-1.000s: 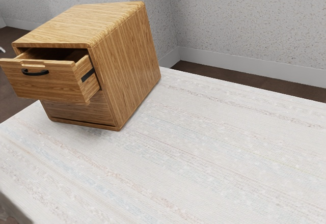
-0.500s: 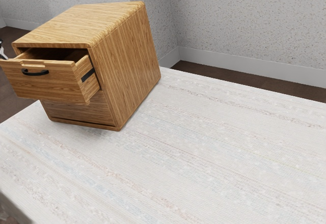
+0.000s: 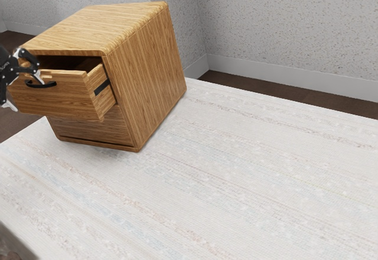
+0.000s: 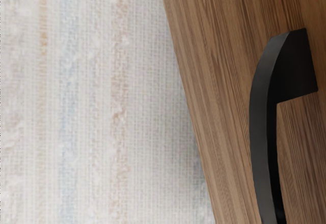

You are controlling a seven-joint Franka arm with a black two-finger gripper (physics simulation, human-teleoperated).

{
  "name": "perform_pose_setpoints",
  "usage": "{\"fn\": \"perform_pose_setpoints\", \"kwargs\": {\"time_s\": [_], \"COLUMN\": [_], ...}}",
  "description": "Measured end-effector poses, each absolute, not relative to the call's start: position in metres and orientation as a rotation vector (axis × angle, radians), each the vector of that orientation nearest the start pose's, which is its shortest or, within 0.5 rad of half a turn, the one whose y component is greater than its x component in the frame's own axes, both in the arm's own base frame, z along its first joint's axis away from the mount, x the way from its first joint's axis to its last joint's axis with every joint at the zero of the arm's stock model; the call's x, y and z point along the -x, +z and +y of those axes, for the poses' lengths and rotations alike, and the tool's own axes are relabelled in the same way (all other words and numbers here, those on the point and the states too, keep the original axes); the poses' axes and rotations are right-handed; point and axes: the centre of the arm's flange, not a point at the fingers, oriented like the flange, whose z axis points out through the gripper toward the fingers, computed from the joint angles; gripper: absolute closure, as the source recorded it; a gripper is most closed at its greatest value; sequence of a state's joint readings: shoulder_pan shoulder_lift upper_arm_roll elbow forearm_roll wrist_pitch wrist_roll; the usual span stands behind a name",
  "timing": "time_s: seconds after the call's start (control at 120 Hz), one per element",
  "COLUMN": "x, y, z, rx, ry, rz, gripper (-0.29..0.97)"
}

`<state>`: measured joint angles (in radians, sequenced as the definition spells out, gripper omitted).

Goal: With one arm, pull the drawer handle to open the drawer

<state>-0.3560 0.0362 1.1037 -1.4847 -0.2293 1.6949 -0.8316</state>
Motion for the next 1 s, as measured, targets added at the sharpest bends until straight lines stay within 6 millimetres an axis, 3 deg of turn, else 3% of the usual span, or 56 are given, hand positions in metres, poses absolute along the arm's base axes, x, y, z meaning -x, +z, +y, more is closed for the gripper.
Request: {"fn": "perform_pose_setpoints", "kwargs": {"time_s": [0.183,0.217,0.275,0.325,0.367,0.425,0.45,0.492,0.525,0.567,0.6,0.642,0.667,0.692,0.717,0.742,0.817,0.875,0.942,0.975,1.0], "x": [-0.425,-0.407,-0.384,-0.363,-0.358,-0.358,-0.387,-0.448,-0.492,-0.531,-0.549,-0.557,-0.558,-0.559,-0.561,-0.564,-0.567,-0.549,-0.497,-0.496,-0.503], "y": [0.665,0.680,0.732,0.773,0.789,0.794,0.786,0.768,0.760,0.752,0.745,0.742,0.741,0.741,0.742,0.743,0.750,0.762,0.786,0.767,0.749], "z": [0.370,0.367,0.322,0.308,0.302,0.296,0.274,0.221,0.163,0.086,0.023,-0.047,-0.075,-0.088,-0.086,-0.072,0.006,0.066,0.117,0.136,0.137], "rx": [-2.086,-2.089,-2.177,-2.218,-2.268,-2.300,-2.354,-2.470,-2.566,-2.663,-2.725,-2.776,-2.791,-2.794,-2.786,-2.771,-2.696,-2.642,-2.592,-2.612,-2.653], "ry": [0.194,0.183,0.210,0.279,0.306,0.285,0.249,0.219,0.243,0.274,0.288,0.304,0.315,0.329,0.346,0.365,0.421,0.422,0.359,0.281,0.218], "rz": [2.075,2.026,1.805,1.743,1.759,1.754,1.726,1.651,1.532,1.359,1.208,1.034,0.964,0.930,0.933,0.966,1.144,1.269,1.335,1.381,1.393], "gripper": [0.00,0.00,0.00,0.00,0.00,0.00,0.00,0.00,0.00,0.00,0.00,0.00,0.00,0.00,0.00,0.00,0.00,0.00,0.00,0.00,0.00]}}
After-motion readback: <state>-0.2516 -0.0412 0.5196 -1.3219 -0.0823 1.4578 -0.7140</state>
